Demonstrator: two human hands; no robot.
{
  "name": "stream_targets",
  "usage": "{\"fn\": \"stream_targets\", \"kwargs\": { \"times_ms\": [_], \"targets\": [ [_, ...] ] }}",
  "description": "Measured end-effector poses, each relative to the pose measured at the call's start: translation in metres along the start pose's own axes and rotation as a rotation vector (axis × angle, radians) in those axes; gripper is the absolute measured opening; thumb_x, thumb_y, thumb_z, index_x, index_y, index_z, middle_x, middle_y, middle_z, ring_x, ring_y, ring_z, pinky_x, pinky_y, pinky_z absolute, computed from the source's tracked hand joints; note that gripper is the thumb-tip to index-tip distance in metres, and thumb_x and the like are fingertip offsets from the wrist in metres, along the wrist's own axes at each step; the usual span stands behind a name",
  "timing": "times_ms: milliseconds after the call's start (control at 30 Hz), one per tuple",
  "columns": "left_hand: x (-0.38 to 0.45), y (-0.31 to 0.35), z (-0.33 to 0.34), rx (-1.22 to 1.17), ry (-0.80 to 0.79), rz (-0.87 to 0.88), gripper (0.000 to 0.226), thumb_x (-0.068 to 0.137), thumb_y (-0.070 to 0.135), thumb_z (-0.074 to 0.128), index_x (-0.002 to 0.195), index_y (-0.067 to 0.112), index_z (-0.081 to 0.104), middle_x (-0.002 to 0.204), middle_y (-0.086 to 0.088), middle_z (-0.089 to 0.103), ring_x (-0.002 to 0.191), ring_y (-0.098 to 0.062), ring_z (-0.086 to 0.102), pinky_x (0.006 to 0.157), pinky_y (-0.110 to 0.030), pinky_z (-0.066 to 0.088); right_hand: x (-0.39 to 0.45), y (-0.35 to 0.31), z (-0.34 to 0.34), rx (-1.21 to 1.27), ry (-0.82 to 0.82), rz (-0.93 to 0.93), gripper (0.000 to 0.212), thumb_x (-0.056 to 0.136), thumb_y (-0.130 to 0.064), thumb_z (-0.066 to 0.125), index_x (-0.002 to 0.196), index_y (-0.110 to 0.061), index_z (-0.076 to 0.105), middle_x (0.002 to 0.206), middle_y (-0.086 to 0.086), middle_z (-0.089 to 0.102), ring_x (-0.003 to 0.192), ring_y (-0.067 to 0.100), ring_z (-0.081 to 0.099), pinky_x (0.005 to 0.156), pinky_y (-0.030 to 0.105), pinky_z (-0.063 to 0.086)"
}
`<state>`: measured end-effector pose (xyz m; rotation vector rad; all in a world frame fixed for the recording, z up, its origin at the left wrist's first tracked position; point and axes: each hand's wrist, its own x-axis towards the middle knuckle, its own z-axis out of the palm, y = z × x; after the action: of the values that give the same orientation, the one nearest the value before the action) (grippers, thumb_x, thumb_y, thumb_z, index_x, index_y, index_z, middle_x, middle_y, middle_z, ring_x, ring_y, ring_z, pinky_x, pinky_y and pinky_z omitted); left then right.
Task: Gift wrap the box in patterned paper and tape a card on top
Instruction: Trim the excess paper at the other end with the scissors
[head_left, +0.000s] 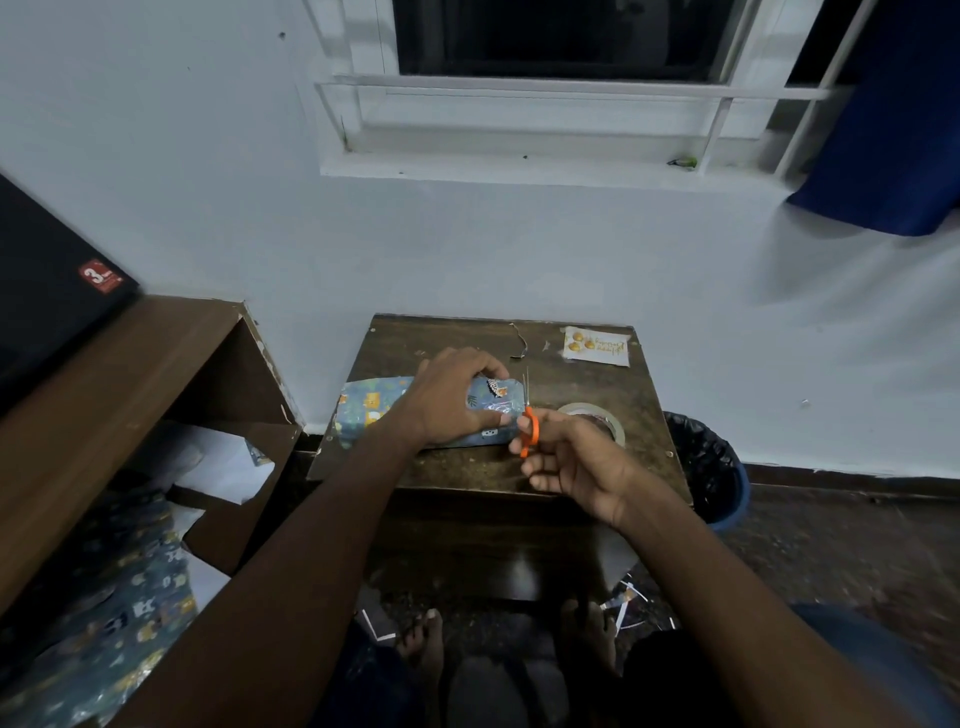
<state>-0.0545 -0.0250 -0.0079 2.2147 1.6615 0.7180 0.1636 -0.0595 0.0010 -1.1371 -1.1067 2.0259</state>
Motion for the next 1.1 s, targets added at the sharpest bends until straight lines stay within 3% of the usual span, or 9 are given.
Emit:
{"fn": "stream_targets", "kwargs": {
  "times_ms": [133, 233, 367, 633, 767, 933, 1100],
  "targets": [
    [0.000, 0.000, -0.003, -0.024, 0.017, 0.029, 0.043, 0.074, 0.044, 0.091, 0.107, 0.039, 0.064, 0.113, 0.018, 0.059, 0.110, -0.009, 0.054, 0.101, -0.046, 0.043, 0.000, -0.001, -0.001, 0.040, -0.025, -0.006, 0.029, 0.087, -0.026, 0.073, 0.114, -0.019, 0.069, 0.089, 0.005, 0.071, 0.062, 0.014, 0.060, 0.058, 0.025, 0.052],
    [0.000, 0.002, -0.008, -0.010, 0.045, 0.065, 0.039, 0.070, 0.042, 0.094, 0.096, 0.038, 0.066, 0.107, 0.015, 0.056, 0.103, -0.009, 0.055, 0.086, -0.038, 0.050, 0.001, 0.000, -0.002, 0.024, -0.029, -0.020, 0.032, 0.085, -0.026, 0.074, 0.115, -0.019, 0.068, 0.090, 0.006, 0.071, 0.062, 0.013, 0.060, 0.059, 0.026, 0.052],
    [-0.005, 0.014, -0.011, 0.154, 0.084, 0.067, 0.028, 0.075, 0.045, 0.091, 0.094, 0.038, 0.071, 0.104, 0.019, 0.057, 0.098, -0.001, 0.052, 0.072, -0.030, 0.046, 0.000, 0.005, -0.001, -0.043, 0.031, -0.035, 0.023, 0.093, -0.018, 0.072, 0.116, -0.016, 0.070, 0.090, 0.009, 0.072, 0.062, 0.016, 0.060, 0.059, 0.027, 0.053],
    [-0.009, 0.029, -0.001, 0.205, 0.057, 0.088, 0.038, 0.072, 0.046, 0.092, 0.102, 0.036, 0.070, 0.104, 0.018, 0.065, 0.098, -0.004, 0.058, 0.072, -0.028, 0.045, -0.007, 0.019, -0.009, -0.091, 0.178, -0.028, 0.029, 0.094, -0.011, 0.071, 0.123, -0.016, 0.067, 0.086, 0.014, 0.074, 0.055, 0.019, 0.059, 0.050, 0.027, 0.051],
    [-0.009, 0.032, 0.000, 0.246, 0.047, 0.037, 0.035, 0.074, 0.047, 0.091, 0.101, 0.034, 0.074, 0.099, 0.016, 0.066, 0.095, -0.008, 0.063, 0.073, -0.030, 0.050, -0.008, 0.015, -0.011, -0.161, 0.185, 0.003, 0.015, 0.096, -0.005, 0.062, 0.107, -0.008, 0.073, 0.084, 0.014, 0.074, 0.052, 0.016, 0.058, 0.046, 0.025, 0.048],
    [-0.008, 0.035, 0.001, 0.294, 0.055, 0.009, 0.023, 0.083, 0.041, 0.087, 0.103, 0.032, 0.079, 0.103, 0.013, 0.072, 0.097, -0.011, 0.066, 0.071, -0.027, 0.041, -0.012, 0.009, -0.014, -0.266, 0.194, 0.049, 0.016, 0.099, 0.000, 0.058, 0.093, -0.006, 0.072, 0.076, 0.016, 0.070, 0.048, 0.016, 0.056, 0.042, 0.024, 0.047],
    [-0.011, 0.032, -0.002, 0.206, 0.089, -0.055, 0.017, 0.080, 0.043, 0.089, 0.093, 0.034, 0.082, 0.095, 0.016, 0.076, 0.088, -0.008, 0.068, 0.070, -0.027, 0.048, -0.012, 0.012, -0.014, -0.292, 0.120, 0.095, 0.015, 0.099, -0.003, 0.063, 0.111, 0.002, 0.069, 0.076, 0.015, 0.071, 0.052, 0.017, 0.060, 0.045, 0.025, 0.051]
  ]
}}
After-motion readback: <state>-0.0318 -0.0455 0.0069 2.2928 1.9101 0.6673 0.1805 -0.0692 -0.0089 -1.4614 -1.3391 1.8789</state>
